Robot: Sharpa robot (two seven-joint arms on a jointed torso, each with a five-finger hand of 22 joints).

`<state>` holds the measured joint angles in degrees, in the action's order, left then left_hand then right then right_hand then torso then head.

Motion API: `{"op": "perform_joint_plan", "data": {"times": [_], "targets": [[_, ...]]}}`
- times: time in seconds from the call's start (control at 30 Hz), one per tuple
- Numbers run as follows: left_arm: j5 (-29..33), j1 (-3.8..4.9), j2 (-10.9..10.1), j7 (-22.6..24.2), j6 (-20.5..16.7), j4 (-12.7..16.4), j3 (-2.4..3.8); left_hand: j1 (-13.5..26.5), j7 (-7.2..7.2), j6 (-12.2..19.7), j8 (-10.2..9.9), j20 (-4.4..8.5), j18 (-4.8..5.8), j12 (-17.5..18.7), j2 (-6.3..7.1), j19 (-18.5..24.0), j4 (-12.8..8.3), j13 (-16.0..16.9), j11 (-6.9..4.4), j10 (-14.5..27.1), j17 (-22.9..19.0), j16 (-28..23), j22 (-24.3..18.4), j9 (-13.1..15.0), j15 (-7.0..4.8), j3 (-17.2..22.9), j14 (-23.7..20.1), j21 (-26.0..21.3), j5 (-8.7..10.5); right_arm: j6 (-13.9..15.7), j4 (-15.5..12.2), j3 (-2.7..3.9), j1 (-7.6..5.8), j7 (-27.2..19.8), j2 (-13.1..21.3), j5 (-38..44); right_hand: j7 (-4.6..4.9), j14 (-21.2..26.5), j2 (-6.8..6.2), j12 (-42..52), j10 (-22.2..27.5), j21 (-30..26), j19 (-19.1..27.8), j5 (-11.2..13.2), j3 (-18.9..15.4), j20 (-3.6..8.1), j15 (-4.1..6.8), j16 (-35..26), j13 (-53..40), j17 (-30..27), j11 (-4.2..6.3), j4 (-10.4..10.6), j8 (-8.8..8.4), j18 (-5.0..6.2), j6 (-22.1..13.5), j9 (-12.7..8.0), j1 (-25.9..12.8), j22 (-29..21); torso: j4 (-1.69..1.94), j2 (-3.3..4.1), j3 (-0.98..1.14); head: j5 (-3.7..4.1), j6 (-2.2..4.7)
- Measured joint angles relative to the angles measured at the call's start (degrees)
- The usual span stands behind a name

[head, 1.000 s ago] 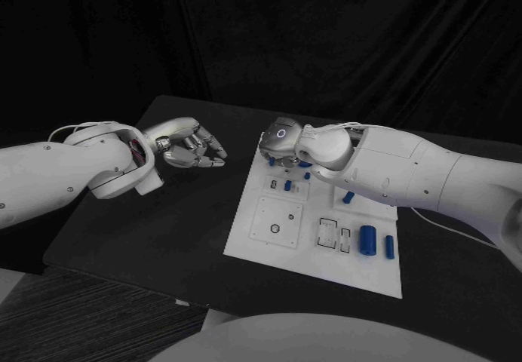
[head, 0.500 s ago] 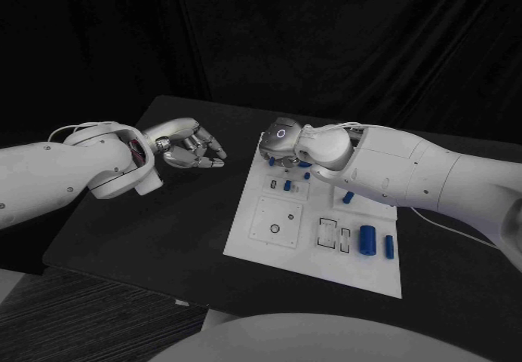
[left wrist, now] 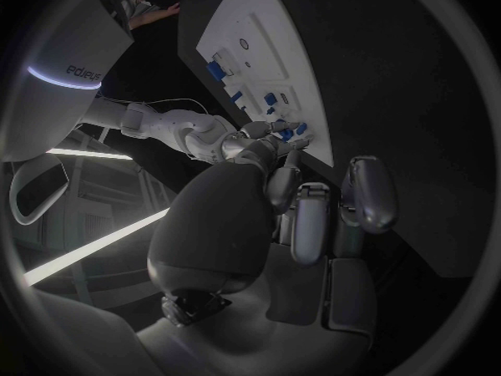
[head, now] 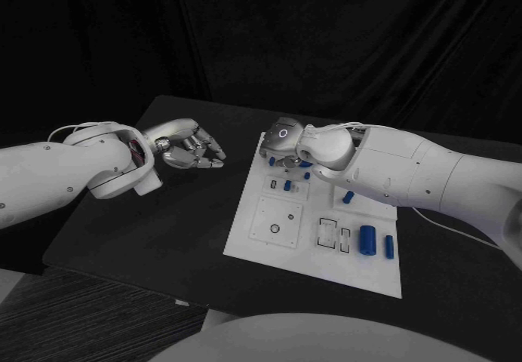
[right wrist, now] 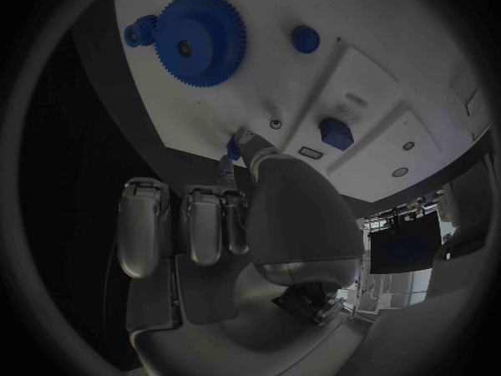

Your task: Assemble the parts on the task board

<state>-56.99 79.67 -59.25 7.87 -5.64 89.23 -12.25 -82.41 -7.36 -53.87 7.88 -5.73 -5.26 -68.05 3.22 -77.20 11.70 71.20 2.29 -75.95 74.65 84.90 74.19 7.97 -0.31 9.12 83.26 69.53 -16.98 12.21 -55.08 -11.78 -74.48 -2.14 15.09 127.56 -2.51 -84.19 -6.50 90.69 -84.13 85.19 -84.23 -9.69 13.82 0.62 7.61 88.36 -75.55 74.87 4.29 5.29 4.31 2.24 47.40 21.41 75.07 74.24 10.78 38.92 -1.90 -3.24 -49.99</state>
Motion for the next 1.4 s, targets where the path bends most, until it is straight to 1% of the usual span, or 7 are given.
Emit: {"op": "perform_joint_plan", "data": {"times": [0.2, 0.27, 0.67, 0.9, 1.03, 1.3, 1.4], "targets": [[0.0, -0.02, 0.0, -0.1, 0.2, -0.1, 0.00, 0.0, 0.00, 0.0, 0.0, 0.00, 0.00, 0.0, 0.00, 0.0, 0.0, 0.0, 0.00, 0.0, 0.0, 0.0, 0.0, 0.0, 0.00, 0.0, 0.0, 0.0, 0.00, 0.1, -0.2, 0.00, 0.00, 0.2, 0.3, 0.0, -0.74, 0.0, -0.02, 0.0, 0.0, 0.0, 0.0, 2.4, -2.2, 0.00, 0.00, 0.0, 0.0, 0.0, 0.00, 2.2, 0.00, 0.00, -3.2, -1.6, 0.0, 0.0, -0.01, 0.00, 0.01, -0.08, 0.00], [0.0, -0.03, 0.0, -0.2, 0.2, -0.1, 0.00, 0.0, 0.00, 0.0, 0.0, 0.00, 0.00, 0.0, 0.00, 0.0, 0.0, 0.0, 0.00, 0.0, 0.0, 0.0, 0.0, 0.0, 0.00, 0.0, 0.0, 0.0, 0.00, 0.2, -0.2, -0.01, 0.00, 0.2, 0.4, 0.0, -1.08, 0.0, -1.97, 0.0, 0.0, 0.0, 0.0, 3.3, -2.8, 0.00, 0.00, 0.0, 0.0, 0.0, 0.00, 2.8, 0.00, 0.00, -5.0, -2.7, -0.2, 0.0, -0.02, -0.01, 0.01, -0.10, 0.00], [0.0, -0.09, 0.0, -0.5, 0.6, -0.5, -0.01, 0.0, -0.01, 0.0, 0.0, 0.00, 0.00, 0.0, 0.00, 0.0, 0.0, 0.0, 0.00, 0.0, 0.0, 0.0, 0.0, 0.0, 0.00, 0.0, 0.0, 0.0, 0.00, 3.0, -1.7, -0.03, -0.09, 0.1, 2.3, 0.0, -2.60, 0.0, -4.39, 0.0, 0.0, 0.0, 0.0, 5.8, -5.7, 0.00, 0.00, 0.0, 0.0, 0.0, 0.00, 11.3, 0.00, 0.00, -12.8, -7.4, 2.3, 0.0, -0.05, -0.01, 0.06, -0.35, 0.00], [0.0, -0.13, 0.0, -0.7, 0.8, -0.8, -0.01, 0.0, -0.01, 0.0, 0.0, 0.00, 0.00, 0.0, 0.01, 0.0, 0.0, -0.1, 0.00, 0.0, 0.0, 0.0, 0.0, 0.0, 0.00, 0.0, 0.0, 0.0, 0.01, 8.3, -4.0, -0.01, -2.04, 0.1, 4.3, 0.0, -3.53, 0.0, -5.66, 0.0, 0.0, 0.0, 0.0, 5.8, -5.7, 0.01, 0.01, 0.0, 0.0, 0.0, 0.01, 11.4, -0.50, 0.00, -18.5, -9.7, 1.0, 0.0, -0.06, -0.01, 0.06, -0.37, 0.00], [0.0, -0.22, 0.3, -0.8, 1.0, -1.1, -0.01, 0.0, -0.01, 0.0, 0.0, 0.00, 0.00, 0.0, 0.01, 0.0, 0.0, -0.1, 0.00, 0.0, 0.0, 0.0, 0.0, 0.0, 0.00, 0.0, 0.0, 0.0, 0.01, 12.4, -5.9, -0.01, -3.39, 0.2, 5.8, 0.0, -3.60, 0.0, -5.65, 0.0, 0.0, 0.0, 0.0, 5.8, -5.7, 0.01, 0.01, 0.0, 0.0, 0.0, 0.01, 11.4, -0.50, 0.00, -18.5, -9.8, 1.0, 0.0, -0.09, -0.04, 0.05, -0.14, 0.00], [0.0, -0.66, 0.8, -0.9, 0.9, -1.7, 0.00, 0.0, -0.01, 0.0, 0.0, 0.00, 0.00, 0.0, 0.01, 0.0, 0.0, -0.1, 0.18, 0.4, 0.0, 0.0, 0.0, -0.1, 0.00, 0.0, 0.0, -0.6, 0.01, 20.0, -12.1, -0.05, -7.30, 1.5, 11.6, 0.0, -3.03, 0.0, -5.63, 0.0, 0.0, 0.0, 0.0, 5.8, -5.7, 0.00, 0.01, 0.0, 0.0, 0.0, 0.01, 11.4, -0.43, 0.01, -11.1, -9.5, 1.0, 0.0, -0.13, -0.08, 0.05, 0.16, 0.00], [0.0, -0.84, 1.2, -1.0, 0.7, -2.1, 0.00, 0.2, -0.01, 0.0, 0.0, -0.01, 0.01, 0.0, 0.19, 0.0, 1.4, -0.1, 0.21, 0.4, 0.0, 0.0, 0.0, -0.2, 0.00, 0.2, 0.0, -0.6, 0.16, 21.9, -15.1, 0.01, -9.02, 2.3, 15.1, 0.0, -1.09, 0.0, -5.61, 0.0, 0.0, 0.0, 0.0, 5.8, -5.7, 0.00, 0.01, 0.0, 0.0, 0.0, 0.01, 11.4, 1.09, 0.01, -6.3, -8.8, 1.0, 0.0, -0.15, -0.08, 0.06, 0.16, 0.00]]}}
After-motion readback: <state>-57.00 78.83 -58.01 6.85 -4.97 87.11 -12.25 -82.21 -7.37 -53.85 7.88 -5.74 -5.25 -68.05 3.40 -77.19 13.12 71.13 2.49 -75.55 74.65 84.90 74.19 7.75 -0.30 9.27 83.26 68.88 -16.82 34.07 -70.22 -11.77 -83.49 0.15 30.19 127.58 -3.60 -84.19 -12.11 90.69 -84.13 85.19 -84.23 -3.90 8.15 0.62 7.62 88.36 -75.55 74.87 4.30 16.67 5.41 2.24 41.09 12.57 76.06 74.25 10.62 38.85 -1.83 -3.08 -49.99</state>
